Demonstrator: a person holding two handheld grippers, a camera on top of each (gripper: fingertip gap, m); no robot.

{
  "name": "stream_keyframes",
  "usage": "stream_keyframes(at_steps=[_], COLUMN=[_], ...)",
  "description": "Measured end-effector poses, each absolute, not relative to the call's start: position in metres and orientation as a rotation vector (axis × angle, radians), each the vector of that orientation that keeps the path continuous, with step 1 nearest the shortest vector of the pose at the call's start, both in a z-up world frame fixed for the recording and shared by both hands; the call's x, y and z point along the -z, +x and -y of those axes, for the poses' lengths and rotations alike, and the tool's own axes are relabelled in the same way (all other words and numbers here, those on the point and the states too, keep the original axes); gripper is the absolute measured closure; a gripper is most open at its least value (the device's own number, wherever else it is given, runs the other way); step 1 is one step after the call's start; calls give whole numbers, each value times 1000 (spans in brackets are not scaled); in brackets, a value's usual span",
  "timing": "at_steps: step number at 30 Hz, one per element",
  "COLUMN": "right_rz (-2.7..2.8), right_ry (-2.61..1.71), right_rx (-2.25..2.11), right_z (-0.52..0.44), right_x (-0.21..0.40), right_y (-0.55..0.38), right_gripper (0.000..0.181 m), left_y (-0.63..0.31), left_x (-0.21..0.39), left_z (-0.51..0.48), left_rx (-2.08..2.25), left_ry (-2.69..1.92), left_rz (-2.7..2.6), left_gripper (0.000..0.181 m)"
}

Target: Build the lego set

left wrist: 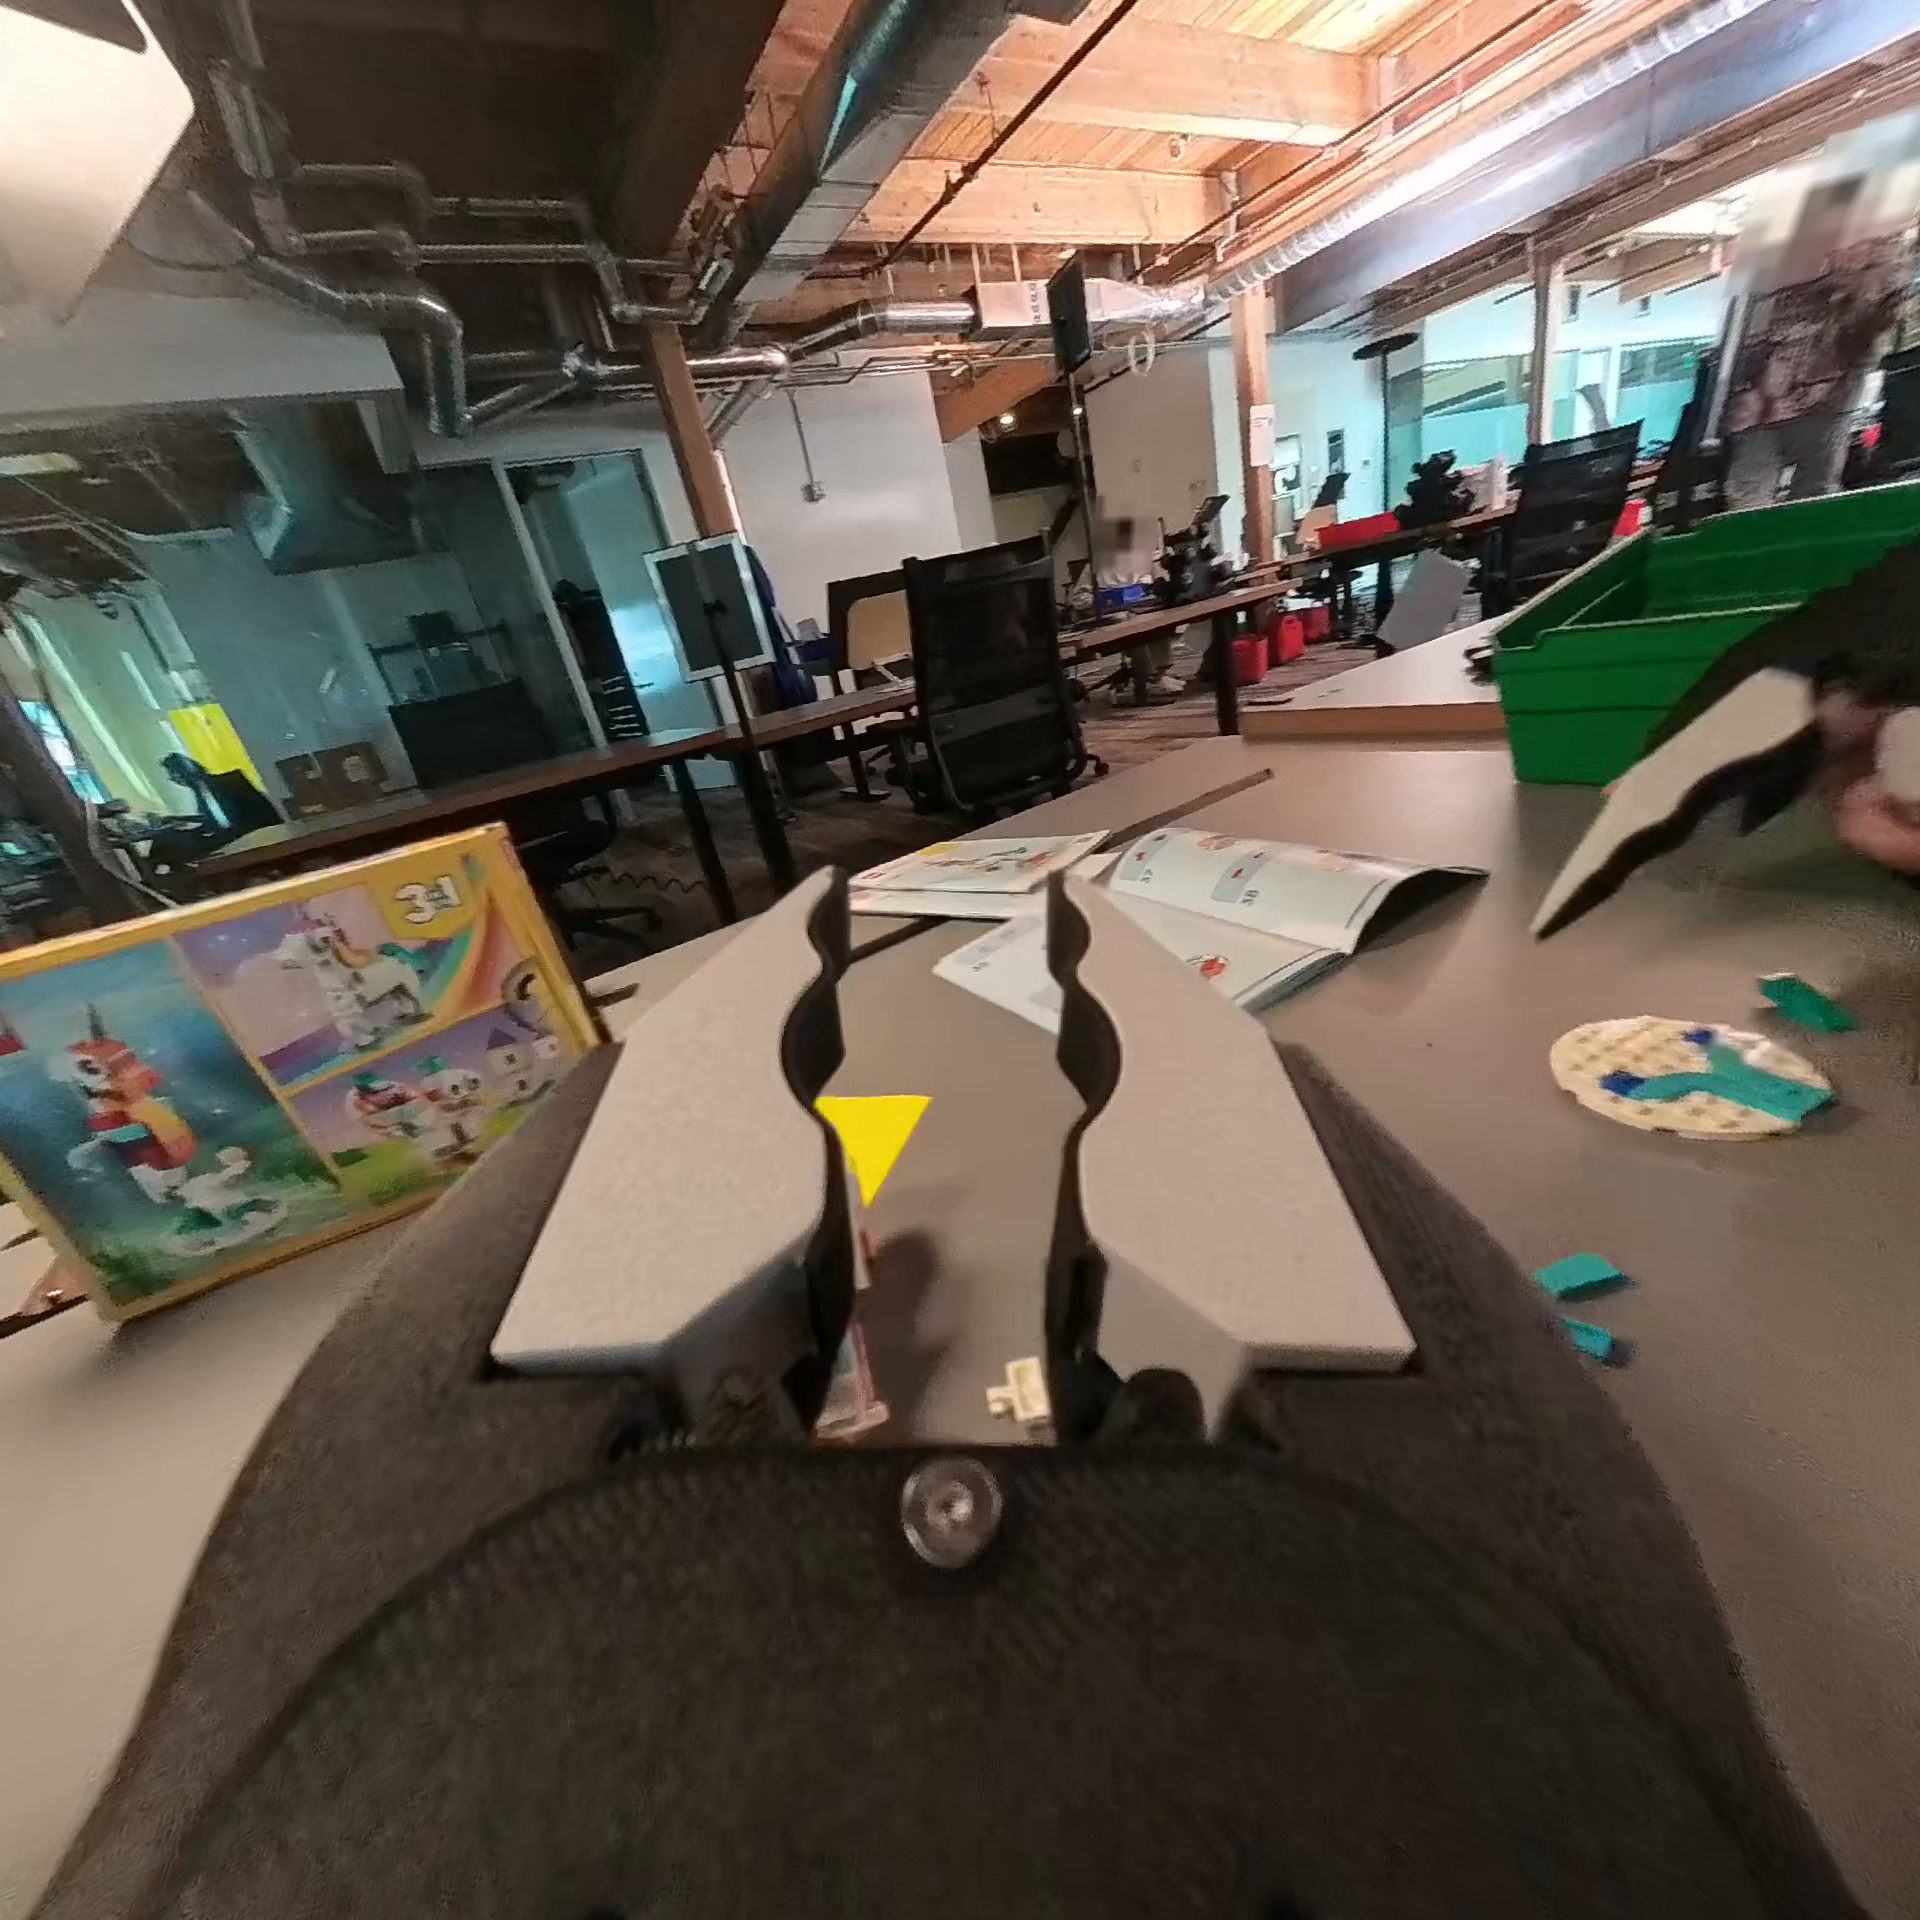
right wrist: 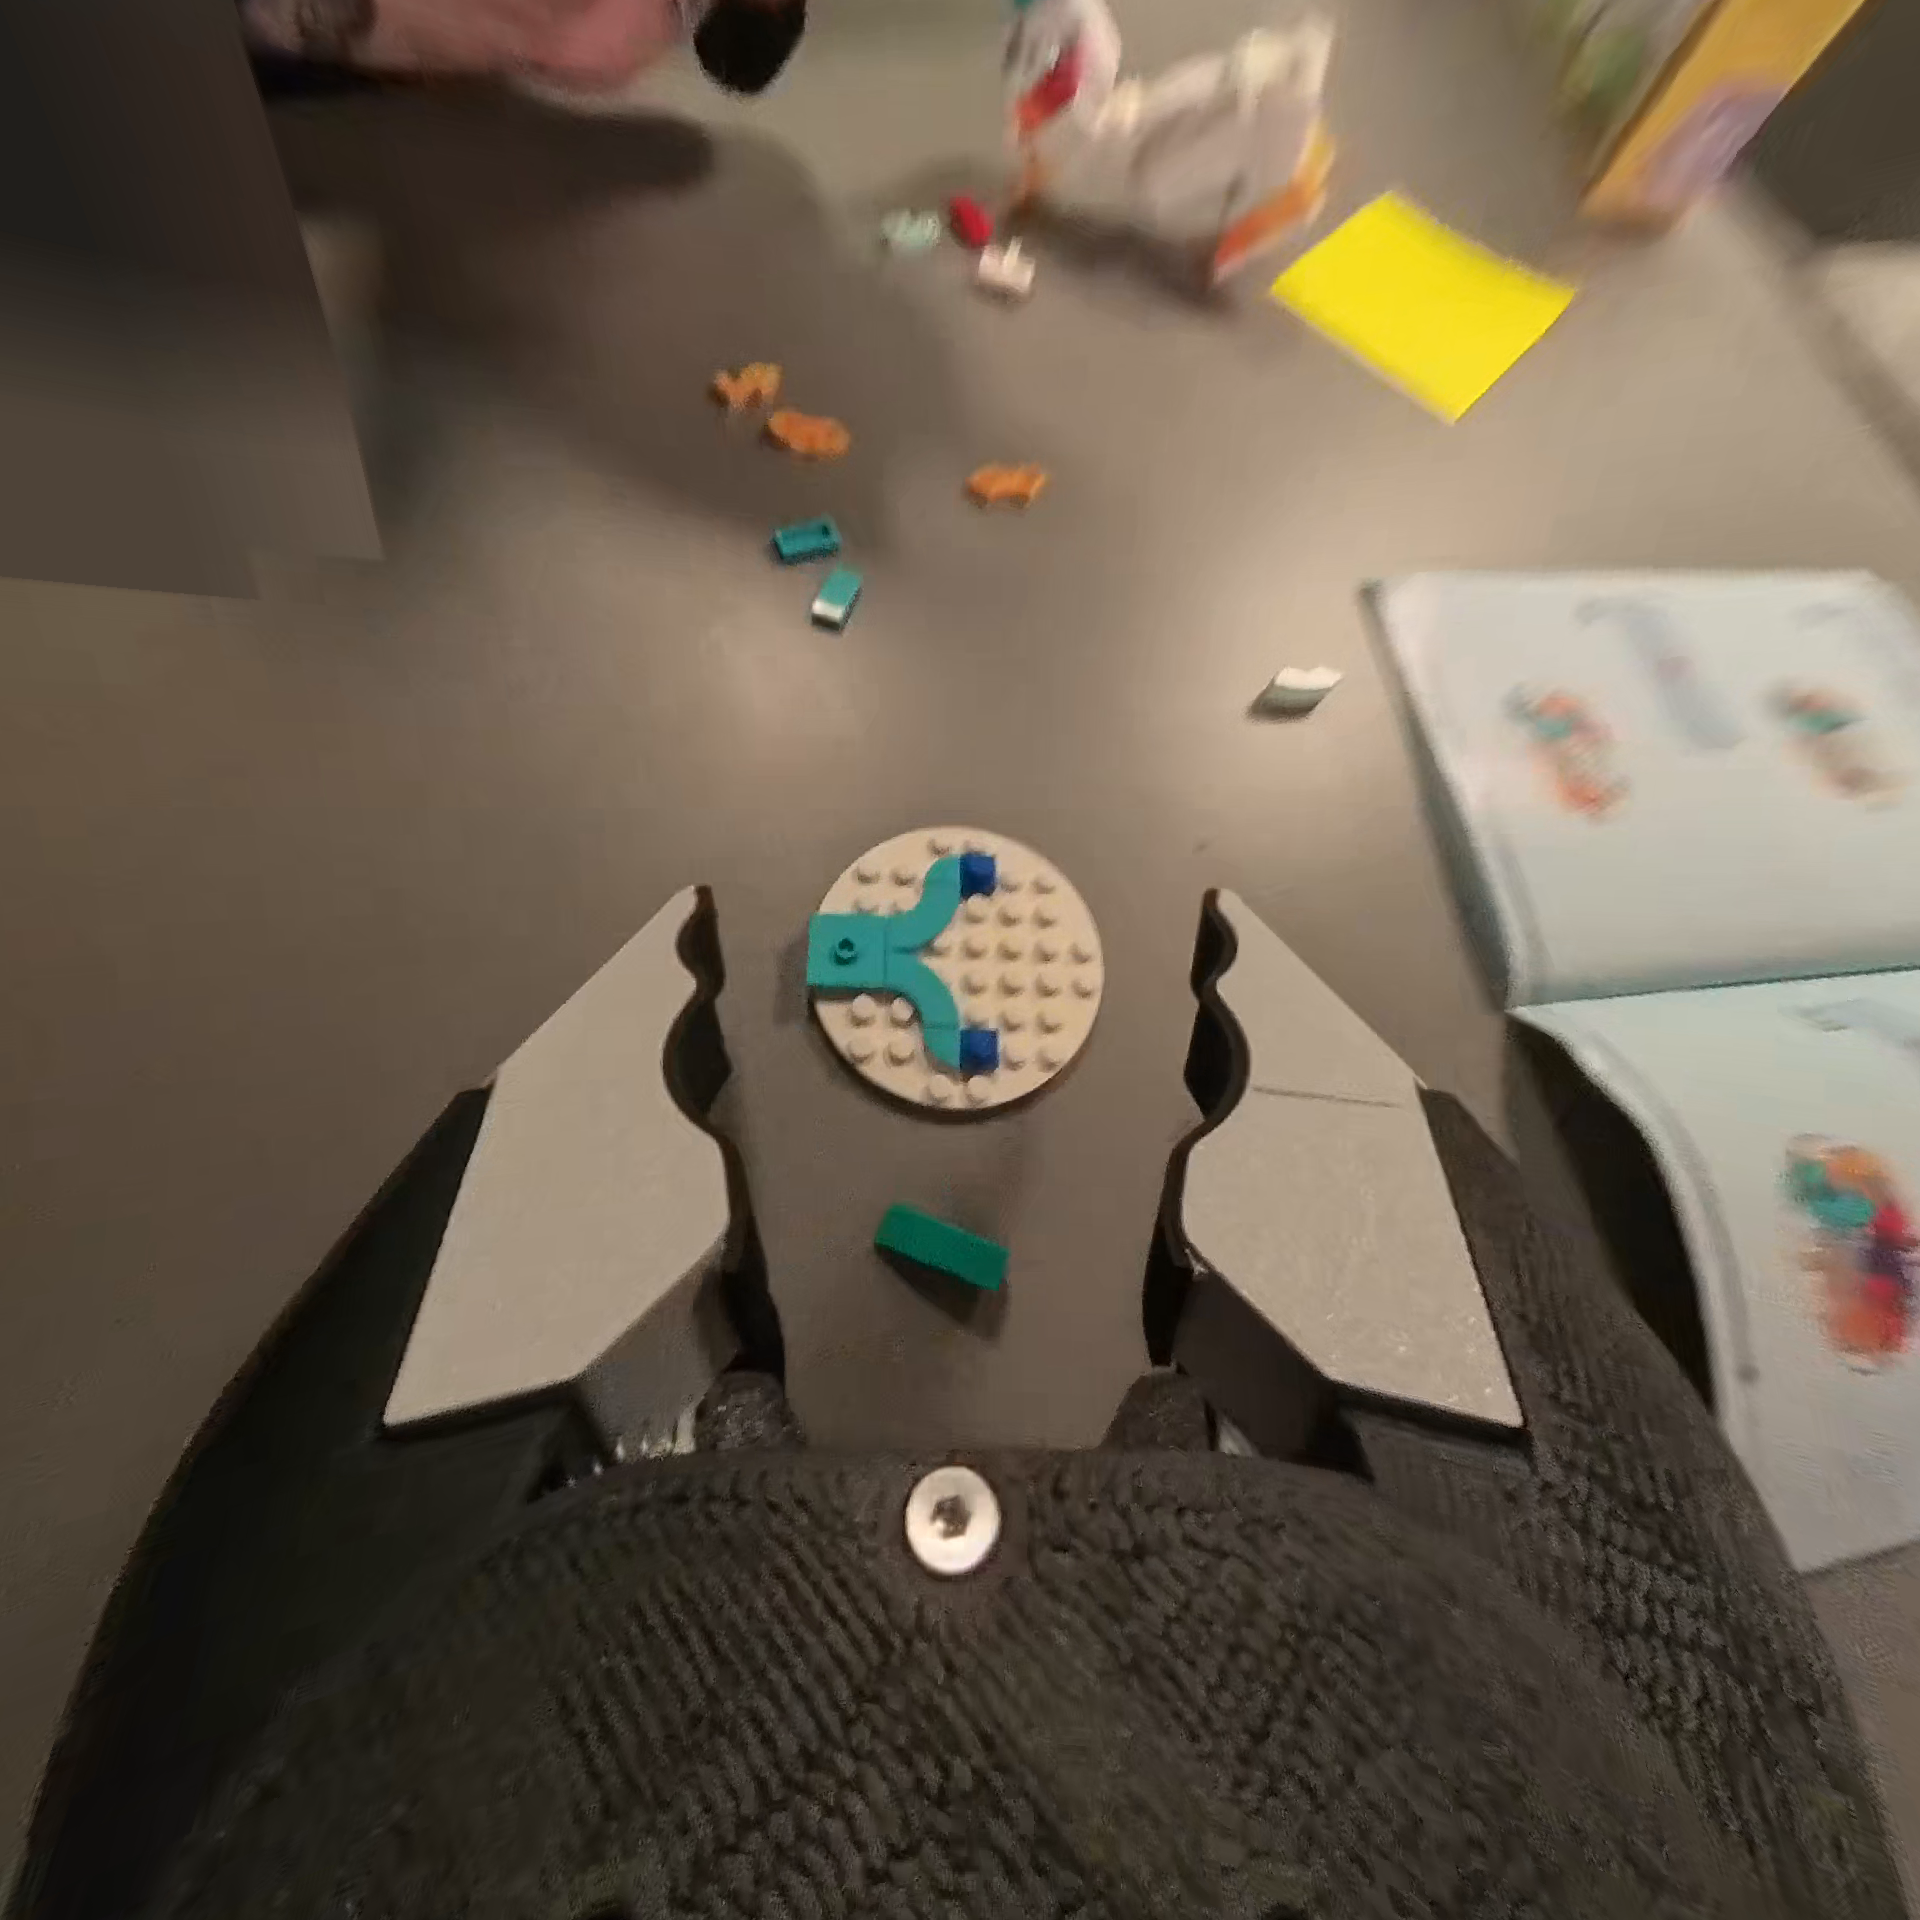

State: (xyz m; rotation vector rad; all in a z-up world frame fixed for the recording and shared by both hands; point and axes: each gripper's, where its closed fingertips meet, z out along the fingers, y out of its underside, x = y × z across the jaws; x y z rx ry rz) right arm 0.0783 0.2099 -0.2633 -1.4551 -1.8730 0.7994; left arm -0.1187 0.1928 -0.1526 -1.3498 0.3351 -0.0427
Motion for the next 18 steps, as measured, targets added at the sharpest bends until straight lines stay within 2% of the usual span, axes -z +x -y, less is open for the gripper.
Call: stream_keyframes(at_steps=[3,8,13,18], right_rz=[1987,2059,2062,2029], right_ry=[-1580,-1580,-1556,-1458], right_rx=[-793,-796,-792,-934], right_z=[-211,-211,-204,-177], right_x=[283,289,283,249], right_y=[85,83,75,49], right_gripper=[90,112,117,117], left_y=[-107,-74,-32,-7], left_x=[154,158,176,195], left_z=[-191,-180,-160,-143], left_rx=[95,186,302,-36], left_ry=[-1354,-1343,-1347,-1220], left_rz=[-377,-550,-808,-1103], left_gripper=[144,140,120,111])
